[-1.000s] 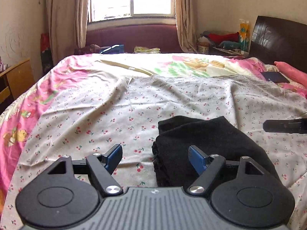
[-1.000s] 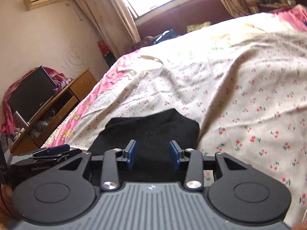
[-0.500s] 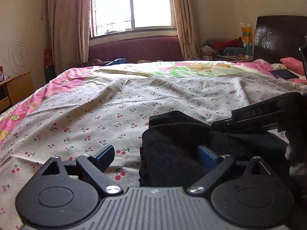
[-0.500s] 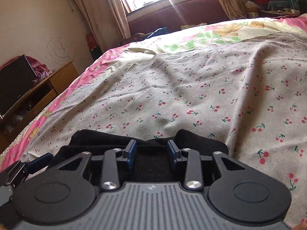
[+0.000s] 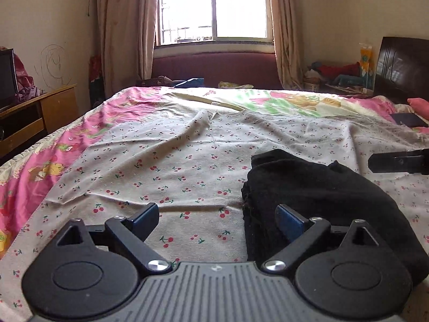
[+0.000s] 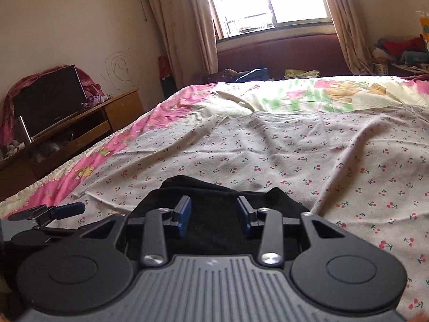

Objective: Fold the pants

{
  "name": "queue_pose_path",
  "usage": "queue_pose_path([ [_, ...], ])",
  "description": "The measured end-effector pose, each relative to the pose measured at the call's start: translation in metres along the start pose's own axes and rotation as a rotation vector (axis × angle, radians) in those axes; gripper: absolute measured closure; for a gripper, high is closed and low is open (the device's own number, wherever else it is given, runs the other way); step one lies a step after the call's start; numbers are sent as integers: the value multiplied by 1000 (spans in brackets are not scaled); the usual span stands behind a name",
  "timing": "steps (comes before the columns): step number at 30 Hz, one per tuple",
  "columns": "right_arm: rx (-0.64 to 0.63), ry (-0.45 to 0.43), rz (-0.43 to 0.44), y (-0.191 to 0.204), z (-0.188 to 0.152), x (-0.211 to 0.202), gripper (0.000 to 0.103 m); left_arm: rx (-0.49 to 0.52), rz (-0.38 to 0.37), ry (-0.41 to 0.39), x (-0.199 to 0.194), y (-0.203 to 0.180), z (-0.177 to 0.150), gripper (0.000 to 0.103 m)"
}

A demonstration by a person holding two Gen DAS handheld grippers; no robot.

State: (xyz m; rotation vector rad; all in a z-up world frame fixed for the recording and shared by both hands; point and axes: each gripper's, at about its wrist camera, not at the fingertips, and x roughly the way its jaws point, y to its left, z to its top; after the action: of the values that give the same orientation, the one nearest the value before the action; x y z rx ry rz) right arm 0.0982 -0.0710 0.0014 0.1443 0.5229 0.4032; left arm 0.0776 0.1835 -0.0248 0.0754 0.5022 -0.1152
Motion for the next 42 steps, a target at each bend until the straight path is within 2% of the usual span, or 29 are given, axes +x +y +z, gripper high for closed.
queue_pose_path([
  [5, 27, 98, -3, 10, -32, -32, 63, -3, 17, 69, -26, 4, -21, 0],
  [8, 97, 138, -33, 6, -44, -40, 61, -13, -42, 73, -50, -1, -27, 0],
  [10, 97, 127, -19, 8, -47, -48, 61, 50, -58, 71, -60, -9, -31, 0],
  [14, -6, 128, 40, 25, -47, -53, 58, 160, -34, 78, -55, -25, -31, 0],
  [17, -116, 131, 86, 45, -48, -51, 50, 208, -28, 46, -48, -32, -23, 0],
  [19, -233, 117, 67, 60, -50, -45, 46, 212, -45, 21, -45, -32, -15, 0],
  [22, -307, 137, 25, 70, -55, -28, 46, 227, 11, 30, -28, -29, -11, 0],
  [24, -334, 174, -4, 74, -59, -9, 49, 220, 18, 18, -22, -26, -15, 0],
  [26, -347, 196, -18, 80, -60, 2, 74, 177, 13, -13, -26, -19, -13, 0],
  [27, -334, 201, -3, 83, -55, 4, 92, 155, 18, -36, -31, -16, -10, 2],
  [29, -353, 160, -2, 96, -44, -3, 93, 123, 43, -105, -44, -9, -3, 4],
  [31, -384, 104, 7, 109, -37, -12, 93, 80, 52, -124, -43, 2, -1, 4],
  [33, -371, 104, 10, 114, -37, -5, 93, 38, 53, -58, -22, 11, -11, 4],
  [34, -372, 134, 5, 116, -40, 5, 89, 31, 39, 5, -9, 12, -22, 4],
  [36, -387, 238, -6, 115, -53, 32, 88, 16, 27, 52, -2, 14, -40, 4],
  [37, -386, 264, -3, 113, -60, 37, 87, -5, 22, 52, -6, 17, -45, 4],
  [39, -397, 237, 18, 111, -63, 26, 84, -32, 12, 43, -15, 24, -48, 3],
  [40, -392, 233, 29, 110, -61, 20, 81, -35, 2, 39, -21, 27, -50, 3],
  [42, -348, 221, 57, 105, -50, 4, 81, -41, -21, 35, -31, 31, -47, 3],
])
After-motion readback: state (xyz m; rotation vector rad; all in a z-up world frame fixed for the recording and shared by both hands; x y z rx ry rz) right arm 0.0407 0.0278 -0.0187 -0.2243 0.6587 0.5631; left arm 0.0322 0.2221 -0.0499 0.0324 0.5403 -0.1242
